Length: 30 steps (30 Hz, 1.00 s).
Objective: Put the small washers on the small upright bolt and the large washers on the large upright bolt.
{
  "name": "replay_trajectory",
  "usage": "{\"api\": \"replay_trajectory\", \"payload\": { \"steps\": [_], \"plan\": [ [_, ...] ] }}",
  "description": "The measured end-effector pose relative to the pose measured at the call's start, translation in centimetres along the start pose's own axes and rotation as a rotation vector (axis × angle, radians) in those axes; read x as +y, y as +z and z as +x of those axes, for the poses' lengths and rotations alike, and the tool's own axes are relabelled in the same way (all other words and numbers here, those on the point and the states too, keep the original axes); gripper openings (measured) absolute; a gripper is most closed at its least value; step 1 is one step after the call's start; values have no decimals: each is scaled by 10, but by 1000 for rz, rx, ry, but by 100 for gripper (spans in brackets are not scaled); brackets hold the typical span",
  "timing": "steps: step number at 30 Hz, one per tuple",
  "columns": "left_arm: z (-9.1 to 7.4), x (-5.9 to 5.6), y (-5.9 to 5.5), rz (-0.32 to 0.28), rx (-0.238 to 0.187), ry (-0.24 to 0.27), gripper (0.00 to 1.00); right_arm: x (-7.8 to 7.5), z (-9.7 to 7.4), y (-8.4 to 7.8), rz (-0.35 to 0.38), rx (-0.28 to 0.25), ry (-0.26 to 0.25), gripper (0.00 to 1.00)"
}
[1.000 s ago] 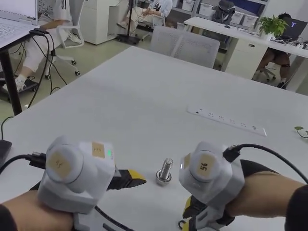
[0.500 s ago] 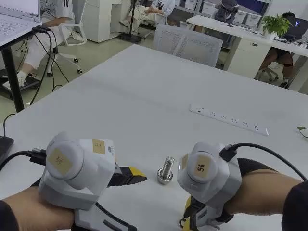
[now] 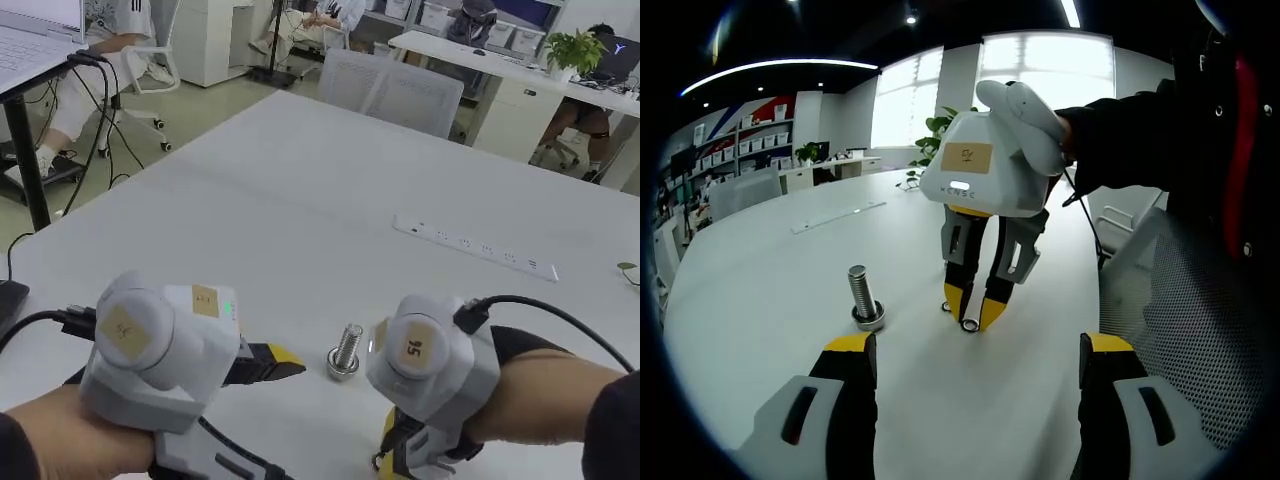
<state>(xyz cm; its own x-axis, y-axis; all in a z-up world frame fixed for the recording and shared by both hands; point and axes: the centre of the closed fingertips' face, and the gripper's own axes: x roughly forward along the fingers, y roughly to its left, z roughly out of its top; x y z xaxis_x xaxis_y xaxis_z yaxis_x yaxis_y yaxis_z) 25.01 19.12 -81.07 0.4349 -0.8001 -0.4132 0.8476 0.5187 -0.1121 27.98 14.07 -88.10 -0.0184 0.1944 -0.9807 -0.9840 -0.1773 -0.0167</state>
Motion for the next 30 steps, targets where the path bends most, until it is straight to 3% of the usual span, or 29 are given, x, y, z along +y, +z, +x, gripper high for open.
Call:
{"api": "replay_trajectory", "payload": {
  "steps": [30],
  "plan": [
    [2, -2, 0, 3, 9, -9, 83, 2, -4, -5, 28, -7, 7, 13]
  ]
}}
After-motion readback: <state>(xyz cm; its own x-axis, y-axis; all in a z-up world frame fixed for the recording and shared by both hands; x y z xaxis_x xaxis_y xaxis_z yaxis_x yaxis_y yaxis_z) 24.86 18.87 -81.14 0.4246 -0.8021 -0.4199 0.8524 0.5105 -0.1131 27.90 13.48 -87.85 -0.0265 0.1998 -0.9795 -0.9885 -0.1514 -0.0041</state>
